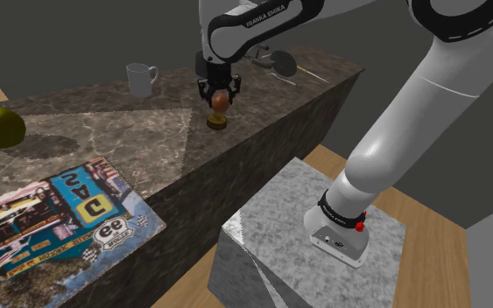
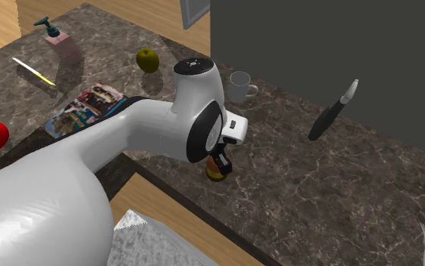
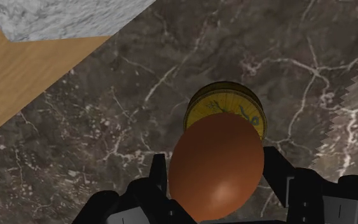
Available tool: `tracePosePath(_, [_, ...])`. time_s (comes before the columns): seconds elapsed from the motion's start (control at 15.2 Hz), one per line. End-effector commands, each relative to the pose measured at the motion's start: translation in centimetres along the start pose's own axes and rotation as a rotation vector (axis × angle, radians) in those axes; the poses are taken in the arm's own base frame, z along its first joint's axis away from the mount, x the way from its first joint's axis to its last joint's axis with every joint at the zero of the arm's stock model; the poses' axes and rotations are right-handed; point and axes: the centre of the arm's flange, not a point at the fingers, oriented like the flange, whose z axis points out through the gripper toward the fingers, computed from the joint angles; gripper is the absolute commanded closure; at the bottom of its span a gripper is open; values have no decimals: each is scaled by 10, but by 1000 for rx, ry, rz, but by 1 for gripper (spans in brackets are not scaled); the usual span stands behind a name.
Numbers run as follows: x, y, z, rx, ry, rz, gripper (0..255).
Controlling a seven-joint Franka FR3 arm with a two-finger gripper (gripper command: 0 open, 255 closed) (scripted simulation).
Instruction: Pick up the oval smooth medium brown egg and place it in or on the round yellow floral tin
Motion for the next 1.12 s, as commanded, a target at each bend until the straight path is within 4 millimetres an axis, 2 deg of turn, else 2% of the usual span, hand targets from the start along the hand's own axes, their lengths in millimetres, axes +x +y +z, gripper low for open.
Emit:
tracePosePath(0.0, [-1,-1,7,0,0,0,255])
tracePosePath(0.46, [-1,-1,7,0,0,0,255])
tracePosePath(0.53, [-1,-1,7,0,0,0,0])
tracePosePath(0.86, [-1,-1,7,0,0,0,0])
tracePosePath(1.06, [-1,-1,-33,0,0,0,0])
